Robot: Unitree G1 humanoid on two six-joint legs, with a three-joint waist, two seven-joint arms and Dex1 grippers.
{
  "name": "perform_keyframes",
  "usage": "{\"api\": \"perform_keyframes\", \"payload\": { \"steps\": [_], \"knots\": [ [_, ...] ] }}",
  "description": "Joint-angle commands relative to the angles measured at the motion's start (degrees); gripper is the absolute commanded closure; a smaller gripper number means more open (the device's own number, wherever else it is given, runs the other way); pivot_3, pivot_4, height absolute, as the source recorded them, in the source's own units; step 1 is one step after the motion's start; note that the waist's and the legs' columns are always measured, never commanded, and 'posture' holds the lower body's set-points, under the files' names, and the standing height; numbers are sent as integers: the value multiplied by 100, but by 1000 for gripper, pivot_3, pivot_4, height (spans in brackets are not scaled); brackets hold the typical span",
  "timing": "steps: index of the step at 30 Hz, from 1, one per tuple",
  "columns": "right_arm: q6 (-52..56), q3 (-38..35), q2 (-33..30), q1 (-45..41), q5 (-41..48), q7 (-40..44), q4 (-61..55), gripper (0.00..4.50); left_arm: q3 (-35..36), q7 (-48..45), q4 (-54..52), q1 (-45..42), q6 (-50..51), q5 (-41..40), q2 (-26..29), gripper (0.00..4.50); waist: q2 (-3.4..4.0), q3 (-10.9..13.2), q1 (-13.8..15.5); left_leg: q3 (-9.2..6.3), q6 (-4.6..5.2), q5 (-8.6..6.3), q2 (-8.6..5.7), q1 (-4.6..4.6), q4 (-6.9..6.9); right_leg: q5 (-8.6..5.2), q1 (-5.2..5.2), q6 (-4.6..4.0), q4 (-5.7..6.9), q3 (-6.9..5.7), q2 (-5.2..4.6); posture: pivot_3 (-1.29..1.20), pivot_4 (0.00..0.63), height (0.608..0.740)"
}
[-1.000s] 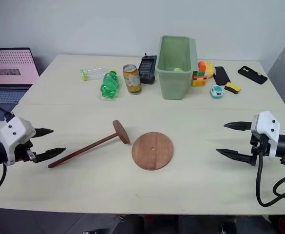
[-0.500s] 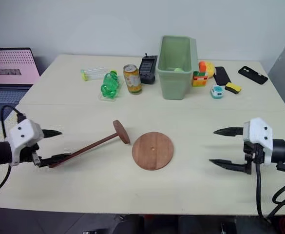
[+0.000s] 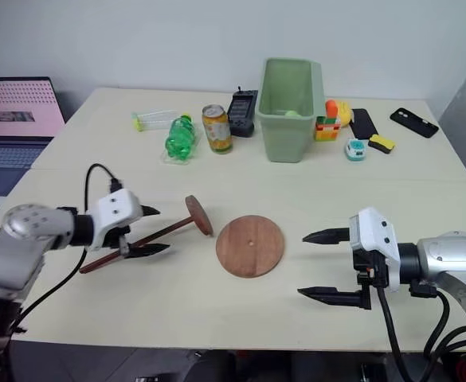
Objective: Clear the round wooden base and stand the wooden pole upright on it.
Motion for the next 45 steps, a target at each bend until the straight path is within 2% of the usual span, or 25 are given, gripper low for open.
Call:
{"api": "perform_keyframes", "payload": {
  "steps": [1,9,20,23,40,45],
  "knots": [
    [49,-34,55,-59,197,-184,-282,0,-326,33,129,-391,254,339,-62,47,0,0,-1,-1,0,0,0,-1,1,0,0,0,0,2,0,0,150,740],
    [76,-12,273,152,312,-542,-541,0,-1242,-583,501,-1216,603,1080,97,47,-1,1,-6,-3,0,0,-2,-9,10,0,-2,0,0,0,4,0,150,740],
    [-57,223,533,322,170,-911,-721,0,-1512,-998,952,-1572,617,1381,-90,47,-2,1,-7,-9,2,-1,0,-16,30,0,-1,0,5,-3,6,0,150,740],
    [-76,232,534,339,158,-928,-725,0,-1549,-997,1102,-1586,516,1459,-149,489,-2,1,-7,-11,3,-2,-1,-16,33,0,-1,0,7,-2,5,0,150,740],
    [-125,276,506,152,256,-774,-586,0,-1304,-927,1167,-1510,527,1380,-194,4183,-2,1,-8,-18,3,-2,0,-16,35,0,0,0,9,-3,4,0,150,740],
    [-108,231,469,141,277,-739,-557,0,-1004,-829,1125,-1501,559,1233,-84,4231,-2,1,-8,-20,3,-2,0,-17,35,0,0,0,9,-3,4,0,150,740]
  ]
}}
